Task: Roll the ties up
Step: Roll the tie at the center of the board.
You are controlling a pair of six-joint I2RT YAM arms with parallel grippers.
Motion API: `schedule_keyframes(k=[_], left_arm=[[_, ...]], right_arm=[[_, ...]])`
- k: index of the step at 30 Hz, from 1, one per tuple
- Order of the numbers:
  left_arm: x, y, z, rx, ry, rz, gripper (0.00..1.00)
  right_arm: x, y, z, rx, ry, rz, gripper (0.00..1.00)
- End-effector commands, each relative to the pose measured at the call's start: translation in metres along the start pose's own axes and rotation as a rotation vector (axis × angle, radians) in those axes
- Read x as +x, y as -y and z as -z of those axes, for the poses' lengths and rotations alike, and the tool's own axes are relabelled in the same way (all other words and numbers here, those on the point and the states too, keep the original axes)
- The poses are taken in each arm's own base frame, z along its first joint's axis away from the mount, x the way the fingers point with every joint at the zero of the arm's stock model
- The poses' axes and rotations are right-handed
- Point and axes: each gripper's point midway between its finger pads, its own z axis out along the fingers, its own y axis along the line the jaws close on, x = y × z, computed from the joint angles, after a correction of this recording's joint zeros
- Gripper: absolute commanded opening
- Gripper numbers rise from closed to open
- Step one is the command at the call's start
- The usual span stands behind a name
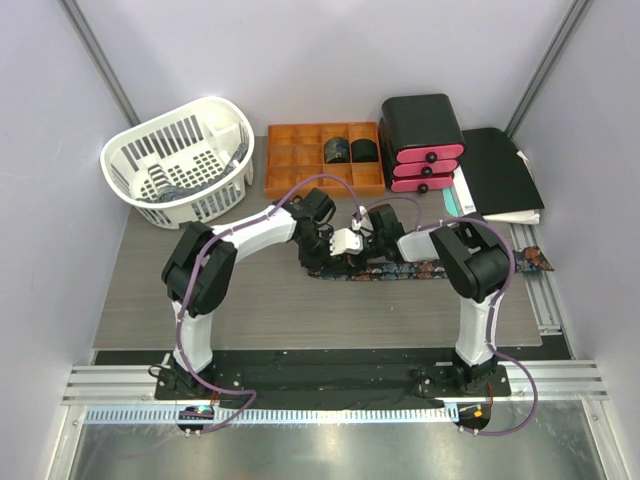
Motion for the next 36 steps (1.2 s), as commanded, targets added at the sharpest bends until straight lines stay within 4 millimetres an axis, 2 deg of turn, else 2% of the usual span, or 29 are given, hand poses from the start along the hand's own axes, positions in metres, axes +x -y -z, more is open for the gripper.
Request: schedule_keyframes(k=[1, 5, 7, 11, 14, 17, 22, 28, 36], left_arm=[[0.037, 0.021, -0.028, 0.084, -0.138, 0.054, 0.25], [0.036, 0.020, -0.028, 0.081, -0.139, 0.055, 0.25], [0.032, 0.021, -0.027, 0.084, -0.123, 0.070, 0.25], [0.016, 0.024, -0.028, 0.085, -0.093, 0.109, 0.26], [-0.002, 0.028, -0.029, 0.090, -0.055, 0.167, 0.26], [-0.009, 0.035, -0.035, 0.094, -0.050, 0.196, 0.25], [-0.004, 0.046, -0.047, 0.092, -0.065, 0.195, 0.25], [-0.006, 0.048, -0.049, 0.073, -0.055, 0.182, 0.27], [-0.009, 0.054, -0.052, 0.068, -0.038, 0.168, 0.27]], right_arm=[[-0.004, -0.026, 0.027, -0.052, 0.016, 0.047, 0.25], [-0.003, -0.018, 0.035, -0.056, 0.022, 0.031, 0.25], [-0.006, -0.020, 0.037, -0.069, 0.037, 0.019, 0.25], [-0.009, -0.023, 0.035, -0.093, 0.059, 0.022, 0.28], [-0.002, -0.015, 0.036, -0.090, 0.047, 0.011, 0.28], [0.004, -0.015, 0.041, -0.096, 0.041, 0.027, 0.28], [0.007, -0.014, 0.046, -0.091, 0.053, 0.060, 0.31], [0.006, -0.003, 0.047, -0.068, 0.062, 0.054, 0.33], [0.002, -0.012, 0.046, -0.133, 0.076, 0.023, 0.35]])
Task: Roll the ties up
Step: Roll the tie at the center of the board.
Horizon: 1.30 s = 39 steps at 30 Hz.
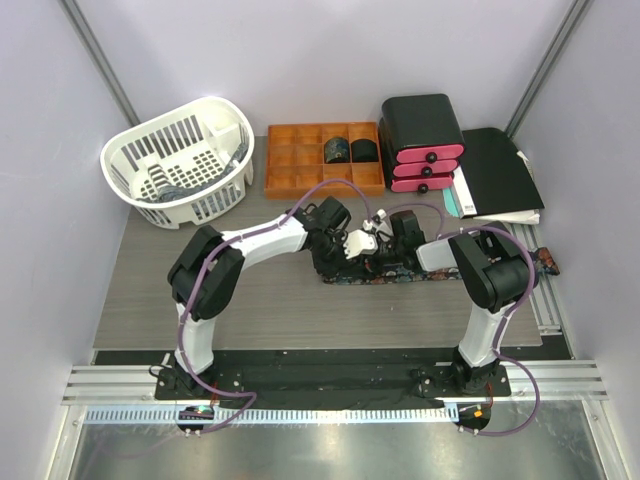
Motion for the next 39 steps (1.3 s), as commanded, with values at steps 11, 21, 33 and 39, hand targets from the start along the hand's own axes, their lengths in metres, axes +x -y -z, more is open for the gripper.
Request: schedule_keyframes(k=[11, 21, 33, 39], left_arm=[[0.018, 0.034, -0.037, 0.091, -0.023, 0.053, 0.31], [0.020, 0.039, -0.041, 0.103, 0.009, 0.039, 0.31], [-0.003, 0.019, 0.006, 0.071, 0.321, 0.268, 0.78], [-0.002, 0.017, 0.037, 0.066, 0.538, 0.375, 0.88]], right_arm=[[0.005, 0.005, -0.005, -0.020, -0.025, 0.023, 0.33], [0.004, 0.004, -0.009, -0.053, -0.028, -0.008, 0.27], [0.002, 0.028, 0.008, -0.010, -0.066, 0.006, 0.01], [0.007, 0.032, 0.006, -0.043, -0.096, 0.013, 0.01]])
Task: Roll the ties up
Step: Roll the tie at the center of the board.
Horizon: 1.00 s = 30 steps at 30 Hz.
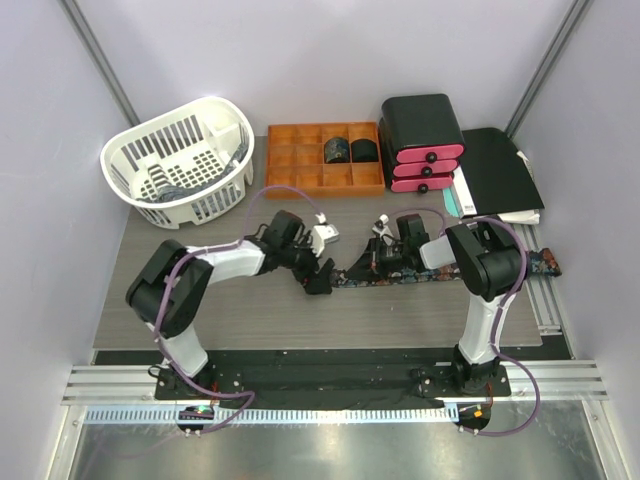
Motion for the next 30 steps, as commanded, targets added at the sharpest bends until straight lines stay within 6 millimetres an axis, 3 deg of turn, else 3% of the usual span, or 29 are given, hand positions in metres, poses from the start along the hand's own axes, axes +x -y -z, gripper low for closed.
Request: schedule_keyframes(k=[1, 2, 6, 16, 20, 25, 29, 30], left_arm=[[-0.031, 0.004, 0.020, 0.001, 0.213, 0.004, 0.88], [-0.021, 0.003, 0.020, -0.019, 0.209, -0.031, 0.88], [-0.023, 0.004, 0.020, -0.037, 0.256, -0.118, 0.90], [-0.026, 0.013, -0.020, -0.070, 0.321, -0.253, 0.79], [-0.017, 0.009, -0.038, -0.073, 0.301, -0.243, 0.68], [-0.008, 0.006, -0.046, -0.064, 0.276, -0.254, 0.51], [0.007, 0.010, -0.046, -0.054, 0.201, -0.296, 0.27], [0.001, 0.012, -0.042, -0.057, 0.200, -0.307, 0.24]], right_arm=[[0.002, 0.010, -0.003, -0.002, -0.020, 0.029, 0.01], [0.002, 0.013, -0.003, -0.003, -0.023, 0.024, 0.01], [0.000, 0.016, -0.001, -0.039, -0.019, 0.030, 0.01], [0.000, 0.026, 0.001, -0.056, -0.014, 0.021, 0.01], [0.001, 0.034, 0.001, -0.050, -0.010, -0.003, 0.01], [-0.001, 0.039, 0.002, -0.049, -0.002, -0.014, 0.01], [-0.002, 0.039, 0.003, -0.051, 0.003, -0.024, 0.01], [-0.003, 0.038, 0.003, -0.052, 0.005, -0.020, 0.01]])
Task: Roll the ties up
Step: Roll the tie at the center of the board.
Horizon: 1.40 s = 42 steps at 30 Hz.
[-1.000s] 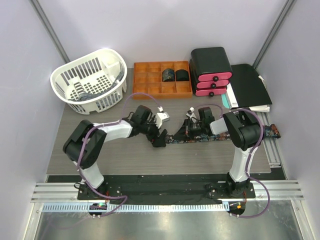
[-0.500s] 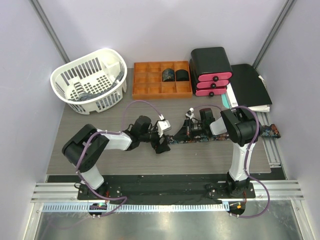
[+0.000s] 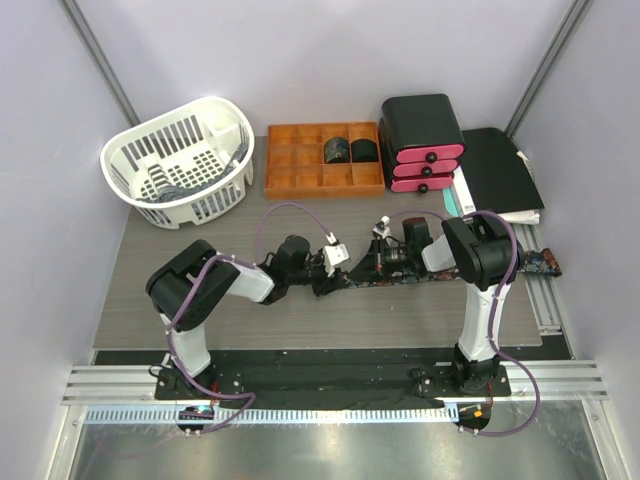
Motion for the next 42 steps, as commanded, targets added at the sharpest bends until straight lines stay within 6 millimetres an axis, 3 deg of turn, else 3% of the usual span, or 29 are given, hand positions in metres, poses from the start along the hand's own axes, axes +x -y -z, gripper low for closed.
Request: schedule_keyframes(k=[1, 3, 4, 5, 7, 13, 19, 27, 32, 35, 36, 37, 39, 41, 42], left_arm=[[0.027, 0.016, 0.007, 0.053, -0.157, -0.016, 0.22], [0.031, 0.016, 0.011, 0.045, -0.214, -0.051, 0.18], [0.026, 0.015, 0.010, 0.044, -0.240, -0.067, 0.17], [0.040, 0.016, 0.017, 0.033, -0.325, -0.049, 0.15], [0.036, 0.012, 0.018, 0.025, -0.364, -0.033, 0.13], [0.046, 0.016, 0.026, 0.036, -0.494, -0.005, 0.15], [0.052, 0.022, 0.022, 0.060, -0.566, -0.004, 0.21], [0.055, 0.021, 0.018, 0.081, -0.601, -0.004, 0.25], [0.057, 0.020, 0.016, 0.081, -0.618, 0.003, 0.26], [0.058, 0.019, 0.016, 0.075, -0.620, -0.003, 0.25], [0.059, 0.019, 0.016, 0.077, -0.623, 0.004, 0.25], [0.058, 0.019, 0.016, 0.074, -0.620, 0.007, 0.25], [0.057, 0.016, 0.017, 0.065, -0.617, 0.018, 0.26], [0.053, 0.016, 0.021, 0.070, -0.592, 0.052, 0.33], [0.048, 0.009, 0.021, 0.053, -0.558, 0.070, 0.42]], right_arm=[[-0.004, 0.029, 0.001, 0.087, 0.060, -0.046, 0.01], [-0.008, 0.020, 0.003, 0.081, 0.065, -0.026, 0.03], [-0.010, 0.017, 0.004, 0.082, 0.065, -0.014, 0.11], [-0.011, 0.013, 0.005, 0.098, 0.054, -0.023, 0.16], [-0.016, 0.004, 0.010, 0.119, 0.052, 0.056, 0.25], [-0.013, -0.019, 0.033, 0.156, 0.031, 0.084, 0.43], [-0.016, -0.029, 0.024, 0.114, 0.061, 0.099, 0.45], [-0.012, -0.024, 0.000, 0.096, 0.058, 0.051, 0.48], [-0.003, -0.022, -0.009, 0.106, 0.029, 0.067, 0.44], [-0.002, -0.016, -0.009, 0.129, 0.025, 0.069, 0.21], [0.000, -0.013, -0.009, 0.138, 0.017, 0.066, 0.09], [0.001, -0.011, -0.009, 0.143, 0.008, 0.066, 0.04], [-0.001, -0.007, -0.005, 0.148, 0.015, 0.059, 0.01], [-0.003, 0.003, 0.002, 0.168, 0.017, 0.052, 0.01], [-0.003, 0.007, 0.005, 0.175, 0.015, 0.053, 0.01]])
